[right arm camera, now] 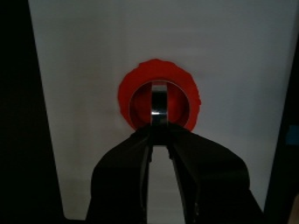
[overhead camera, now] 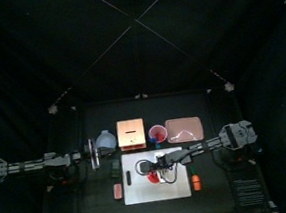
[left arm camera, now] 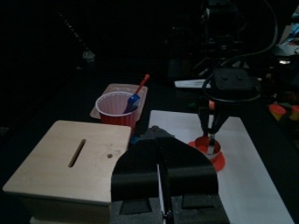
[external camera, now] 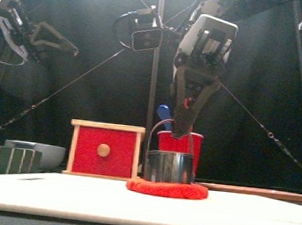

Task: Grab cookie cutter with both hands

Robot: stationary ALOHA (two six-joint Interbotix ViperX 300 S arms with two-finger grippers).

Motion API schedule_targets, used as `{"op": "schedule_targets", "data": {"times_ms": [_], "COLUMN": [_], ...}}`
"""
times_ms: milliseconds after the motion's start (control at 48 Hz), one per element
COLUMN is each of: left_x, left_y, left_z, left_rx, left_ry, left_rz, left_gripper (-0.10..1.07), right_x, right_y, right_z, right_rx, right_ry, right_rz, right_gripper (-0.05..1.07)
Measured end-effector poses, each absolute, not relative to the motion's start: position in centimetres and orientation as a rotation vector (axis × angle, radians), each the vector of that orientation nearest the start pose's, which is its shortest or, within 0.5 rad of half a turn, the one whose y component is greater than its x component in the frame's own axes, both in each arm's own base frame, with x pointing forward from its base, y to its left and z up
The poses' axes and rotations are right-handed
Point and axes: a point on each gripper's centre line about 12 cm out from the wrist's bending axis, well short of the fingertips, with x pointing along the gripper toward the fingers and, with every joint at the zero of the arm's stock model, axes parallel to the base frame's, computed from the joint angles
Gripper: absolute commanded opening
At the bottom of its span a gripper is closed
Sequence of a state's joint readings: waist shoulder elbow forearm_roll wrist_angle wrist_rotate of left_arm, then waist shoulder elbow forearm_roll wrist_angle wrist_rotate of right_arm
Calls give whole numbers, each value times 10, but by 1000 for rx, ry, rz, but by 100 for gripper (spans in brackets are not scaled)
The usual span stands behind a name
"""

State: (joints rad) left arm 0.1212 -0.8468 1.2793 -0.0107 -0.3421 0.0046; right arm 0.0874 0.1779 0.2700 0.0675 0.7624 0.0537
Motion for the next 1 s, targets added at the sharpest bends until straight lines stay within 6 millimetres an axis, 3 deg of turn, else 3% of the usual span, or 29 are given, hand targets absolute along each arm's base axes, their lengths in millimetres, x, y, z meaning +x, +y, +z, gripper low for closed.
{"op": "schedule_targets", "data": {"times_ms": [188,354,667,1000], "left_x": [203,204,211,244], "left_y": [25,22,9,2], "left_z": [234,234,227,221], "left_rx": [-12,-13,-19,-10], "left_ry": [92,92,115,106], "left_rz": [124,107,47,14], "left_gripper": [8,19,40,55], "right_x": [424,419,392,349], "right_y": [41,39,34,28], "right_z": [172,182,206,223], "right_rx": [59,29,-22,-25], "right_ry": [1193,1151,975,658], "right_rz": [53,50,57,71], "right_gripper": [84,97,97,97]}}
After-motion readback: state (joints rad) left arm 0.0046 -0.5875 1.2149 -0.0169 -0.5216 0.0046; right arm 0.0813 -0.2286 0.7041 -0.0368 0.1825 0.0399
